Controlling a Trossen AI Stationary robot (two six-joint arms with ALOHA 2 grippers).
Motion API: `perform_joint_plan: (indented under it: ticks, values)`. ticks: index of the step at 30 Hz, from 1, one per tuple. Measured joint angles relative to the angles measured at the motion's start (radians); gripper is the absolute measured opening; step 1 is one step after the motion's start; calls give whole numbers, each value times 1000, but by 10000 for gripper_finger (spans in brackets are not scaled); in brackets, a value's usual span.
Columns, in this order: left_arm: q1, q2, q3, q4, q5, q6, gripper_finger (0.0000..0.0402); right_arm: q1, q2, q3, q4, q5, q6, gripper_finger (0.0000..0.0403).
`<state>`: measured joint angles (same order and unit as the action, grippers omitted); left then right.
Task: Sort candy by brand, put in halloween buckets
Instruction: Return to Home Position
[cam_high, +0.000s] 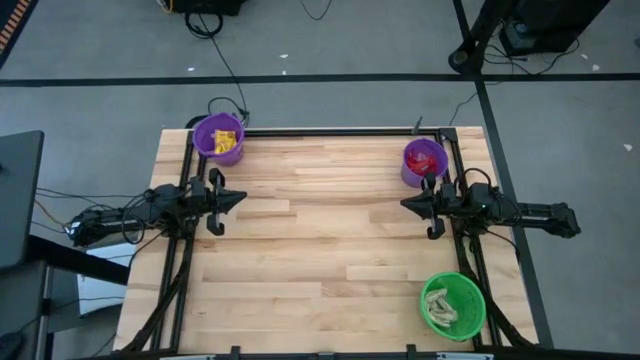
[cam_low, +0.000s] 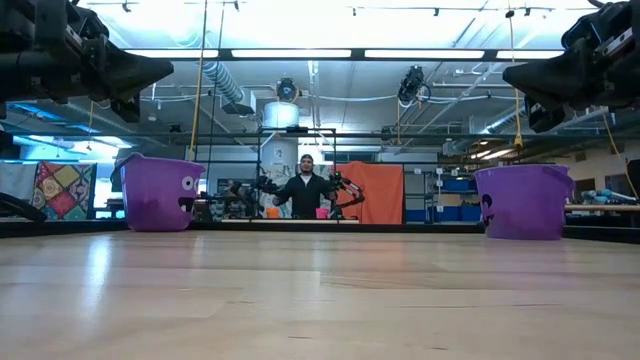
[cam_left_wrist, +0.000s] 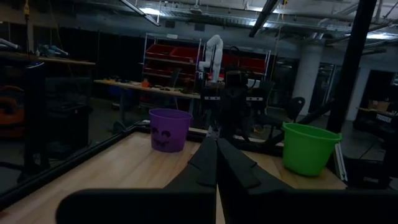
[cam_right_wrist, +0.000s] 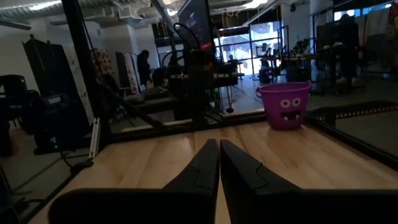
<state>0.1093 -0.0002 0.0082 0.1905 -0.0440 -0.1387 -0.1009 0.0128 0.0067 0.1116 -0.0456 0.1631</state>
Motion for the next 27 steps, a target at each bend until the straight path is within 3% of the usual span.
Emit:
perform_joint_plan:
  ticks: [27]
  values:
    - [0,0,0,0,0,0,14,0,0,0,-1,0,0,28]
